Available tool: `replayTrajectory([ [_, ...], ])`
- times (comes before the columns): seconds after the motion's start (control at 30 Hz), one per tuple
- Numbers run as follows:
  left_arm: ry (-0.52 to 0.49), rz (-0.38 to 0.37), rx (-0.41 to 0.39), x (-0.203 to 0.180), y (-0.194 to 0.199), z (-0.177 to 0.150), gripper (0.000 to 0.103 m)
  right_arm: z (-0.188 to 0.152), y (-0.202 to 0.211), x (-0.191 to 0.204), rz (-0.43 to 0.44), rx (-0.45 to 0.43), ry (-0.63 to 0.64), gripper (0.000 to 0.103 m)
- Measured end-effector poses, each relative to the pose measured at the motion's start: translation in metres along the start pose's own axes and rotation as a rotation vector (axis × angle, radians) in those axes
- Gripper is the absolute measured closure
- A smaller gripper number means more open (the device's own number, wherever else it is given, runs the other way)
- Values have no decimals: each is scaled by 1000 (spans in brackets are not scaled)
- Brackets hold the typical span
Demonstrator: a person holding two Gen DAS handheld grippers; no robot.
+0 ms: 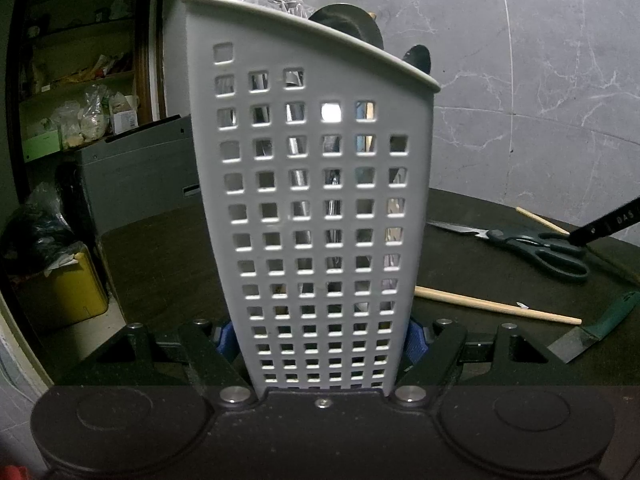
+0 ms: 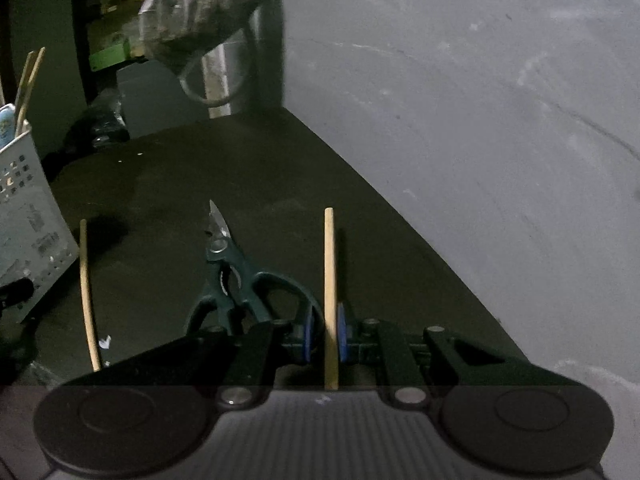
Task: Organize utensils
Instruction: 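Lift the wooden chopstick upright with the right tool, then grasp the second wooden chopstick alongside the first with the right tool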
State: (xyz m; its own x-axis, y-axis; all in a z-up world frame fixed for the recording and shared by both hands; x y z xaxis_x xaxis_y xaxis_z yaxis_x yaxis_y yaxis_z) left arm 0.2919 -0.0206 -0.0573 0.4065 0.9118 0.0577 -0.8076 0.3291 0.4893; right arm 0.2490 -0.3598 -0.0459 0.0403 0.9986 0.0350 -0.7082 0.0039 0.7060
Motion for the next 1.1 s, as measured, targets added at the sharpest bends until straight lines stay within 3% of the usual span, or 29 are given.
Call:
replayTrajectory([
  [0.17,-3,2,1,0,0,0,27,-8,-5,-10,4,30,-24,87],
  [0.23,-3,2,1,-1,0,0,27,-11,-1,-13,5,33,-34,77],
  [0.33,-3,2,1,-1,0,0,27,-19,9,-15,4,42,-26,71],
  [0.53,-3,2,2,-1,0,0,26,-38,26,-23,-31,74,-10,70],
  [0.67,-6,3,3,-1,0,0,26,-45,35,-33,6,64,-92,66],
  [0.8,-8,4,3,-2,0,0,26,-43,42,-39,48,42,-143,50],
  [0.87,-8,2,3,-2,0,0,26,-41,44,-40,36,24,-139,50],
  [1.0,-8,7,4,-2,0,0,26,-24,28,-43,-58,12,-121,61],
  [1.1,-9,7,5,-2,-1,0,26,-10,7,-43,-74,43,-107,69],
])
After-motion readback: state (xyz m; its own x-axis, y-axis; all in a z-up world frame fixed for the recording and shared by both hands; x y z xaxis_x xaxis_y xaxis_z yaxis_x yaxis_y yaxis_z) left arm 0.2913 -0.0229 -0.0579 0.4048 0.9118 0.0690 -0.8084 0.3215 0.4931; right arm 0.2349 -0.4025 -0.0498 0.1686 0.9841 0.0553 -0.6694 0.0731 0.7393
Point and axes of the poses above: each gripper's, at about its wrist camera, not at the fingertips, and y roughly against the way its jaws point, x to its left, z to its top, the point moved 5 cm from there along -y, roughly the way its jaws point, and after that the axes turned 5 degrees about x, right-handed, at the moved point
